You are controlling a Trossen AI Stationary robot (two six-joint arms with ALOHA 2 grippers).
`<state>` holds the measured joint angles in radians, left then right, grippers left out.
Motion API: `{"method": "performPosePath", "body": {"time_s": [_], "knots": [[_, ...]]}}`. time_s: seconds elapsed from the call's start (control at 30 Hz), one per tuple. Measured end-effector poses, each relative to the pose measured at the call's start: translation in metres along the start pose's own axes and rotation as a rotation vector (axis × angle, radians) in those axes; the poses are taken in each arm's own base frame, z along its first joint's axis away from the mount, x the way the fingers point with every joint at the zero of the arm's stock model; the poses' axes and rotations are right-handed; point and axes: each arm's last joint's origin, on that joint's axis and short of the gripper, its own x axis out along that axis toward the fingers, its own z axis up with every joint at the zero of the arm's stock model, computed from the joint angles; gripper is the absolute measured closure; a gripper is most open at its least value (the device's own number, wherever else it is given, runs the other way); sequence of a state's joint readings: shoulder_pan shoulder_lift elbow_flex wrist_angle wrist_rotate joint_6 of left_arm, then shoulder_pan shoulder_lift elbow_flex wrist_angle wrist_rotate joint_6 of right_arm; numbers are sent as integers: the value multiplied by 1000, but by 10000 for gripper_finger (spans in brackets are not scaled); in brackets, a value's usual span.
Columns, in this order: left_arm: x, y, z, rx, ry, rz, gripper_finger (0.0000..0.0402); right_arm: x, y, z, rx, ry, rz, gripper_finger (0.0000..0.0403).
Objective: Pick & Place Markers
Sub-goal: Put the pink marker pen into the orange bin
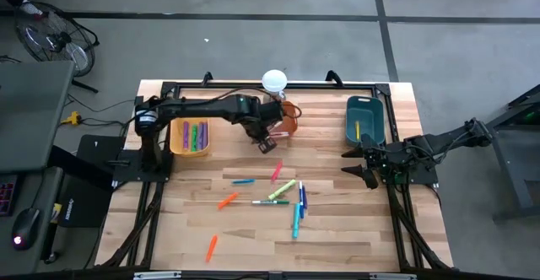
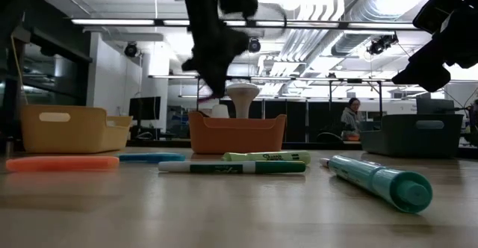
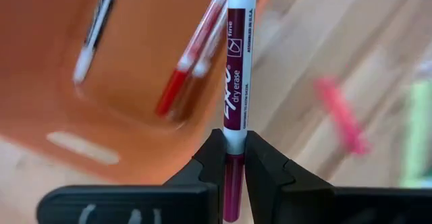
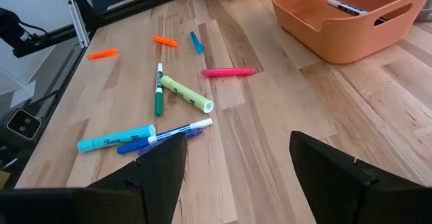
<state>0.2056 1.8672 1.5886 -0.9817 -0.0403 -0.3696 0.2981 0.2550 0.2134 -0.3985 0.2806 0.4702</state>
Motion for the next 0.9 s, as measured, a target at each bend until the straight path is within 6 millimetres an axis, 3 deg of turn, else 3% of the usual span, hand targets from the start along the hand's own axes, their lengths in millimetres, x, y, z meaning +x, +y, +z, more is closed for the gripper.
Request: {"method": "performPosePath", "body": {"time_s": [0.17, 0.47, 0.9], "knots": [[11, 15, 5, 123, 34, 49, 373, 0, 0, 0, 0, 0, 0, 151], [12, 30, 12, 223, -1, 153, 373, 0, 0, 0, 0, 0, 0, 151], [1, 30, 22, 313, -56, 113, 373, 0, 0, 0, 0, 0, 0, 150]]}}
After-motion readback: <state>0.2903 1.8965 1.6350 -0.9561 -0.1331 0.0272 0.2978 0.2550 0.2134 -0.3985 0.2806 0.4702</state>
